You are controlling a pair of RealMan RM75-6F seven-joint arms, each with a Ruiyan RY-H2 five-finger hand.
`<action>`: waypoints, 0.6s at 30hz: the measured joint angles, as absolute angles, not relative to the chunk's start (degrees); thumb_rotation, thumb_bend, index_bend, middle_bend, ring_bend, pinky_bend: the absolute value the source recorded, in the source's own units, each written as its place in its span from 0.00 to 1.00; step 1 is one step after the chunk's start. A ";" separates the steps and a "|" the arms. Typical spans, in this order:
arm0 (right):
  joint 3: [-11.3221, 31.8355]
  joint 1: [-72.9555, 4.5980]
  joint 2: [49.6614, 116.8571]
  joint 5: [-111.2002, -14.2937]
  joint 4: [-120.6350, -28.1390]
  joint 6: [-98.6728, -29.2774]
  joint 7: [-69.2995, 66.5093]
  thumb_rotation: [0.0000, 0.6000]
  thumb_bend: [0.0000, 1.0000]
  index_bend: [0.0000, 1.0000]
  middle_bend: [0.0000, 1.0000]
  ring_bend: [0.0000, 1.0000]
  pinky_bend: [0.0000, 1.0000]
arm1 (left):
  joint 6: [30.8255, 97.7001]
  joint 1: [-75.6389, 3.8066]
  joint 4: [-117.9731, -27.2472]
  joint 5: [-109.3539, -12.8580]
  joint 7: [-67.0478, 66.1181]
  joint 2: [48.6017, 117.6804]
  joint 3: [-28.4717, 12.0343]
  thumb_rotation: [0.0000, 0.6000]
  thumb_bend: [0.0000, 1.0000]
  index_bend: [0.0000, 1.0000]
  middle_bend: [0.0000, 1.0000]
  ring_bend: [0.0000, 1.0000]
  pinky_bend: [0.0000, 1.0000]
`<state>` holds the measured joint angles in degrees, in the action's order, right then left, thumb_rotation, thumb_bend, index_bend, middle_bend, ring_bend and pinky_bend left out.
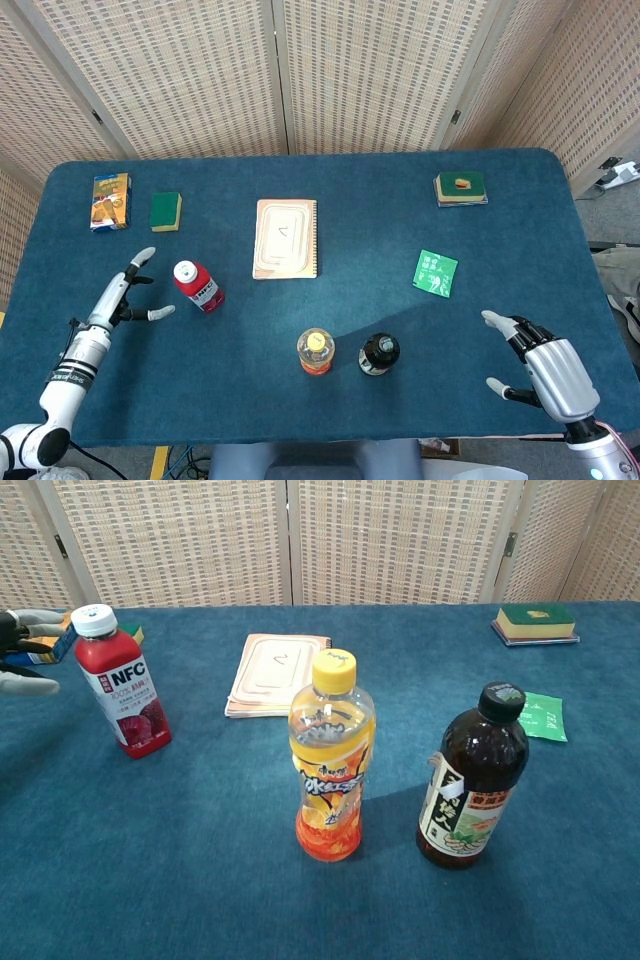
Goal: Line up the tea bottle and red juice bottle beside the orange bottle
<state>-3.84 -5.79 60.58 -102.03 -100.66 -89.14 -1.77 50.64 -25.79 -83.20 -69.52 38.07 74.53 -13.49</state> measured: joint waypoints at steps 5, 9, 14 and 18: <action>-3.73 -5.80 60.51 -102.01 -100.62 -88.90 -1.96 1.00 0.00 0.16 0.29 0.24 0.46 | 49.06 -26.65 -83.04 -68.35 38.18 74.98 -13.77 1.00 0.10 0.00 0.00 0.00 0.19; -3.62 -5.77 60.47 -101.98 -100.62 -88.73 -2.06 1.00 0.00 0.16 0.29 0.24 0.46 | 48.05 -27.36 -81.94 -67.53 37.53 75.72 -13.84 1.00 0.10 0.00 0.00 0.00 0.19; -3.43 -5.77 60.44 -101.59 -100.55 -88.45 -2.26 1.00 0.00 0.16 0.29 0.24 0.46 | 46.07 -28.38 -80.88 -66.58 37.63 76.57 -14.09 1.00 0.10 0.01 0.00 0.00 0.19; -3.36 -5.75 60.38 -101.65 -100.55 -88.38 -2.40 1.00 0.00 0.16 0.29 0.24 0.46 | 45.16 -29.04 -80.68 -66.40 37.94 77.08 -14.32 1.00 0.10 0.02 0.00 0.00 0.19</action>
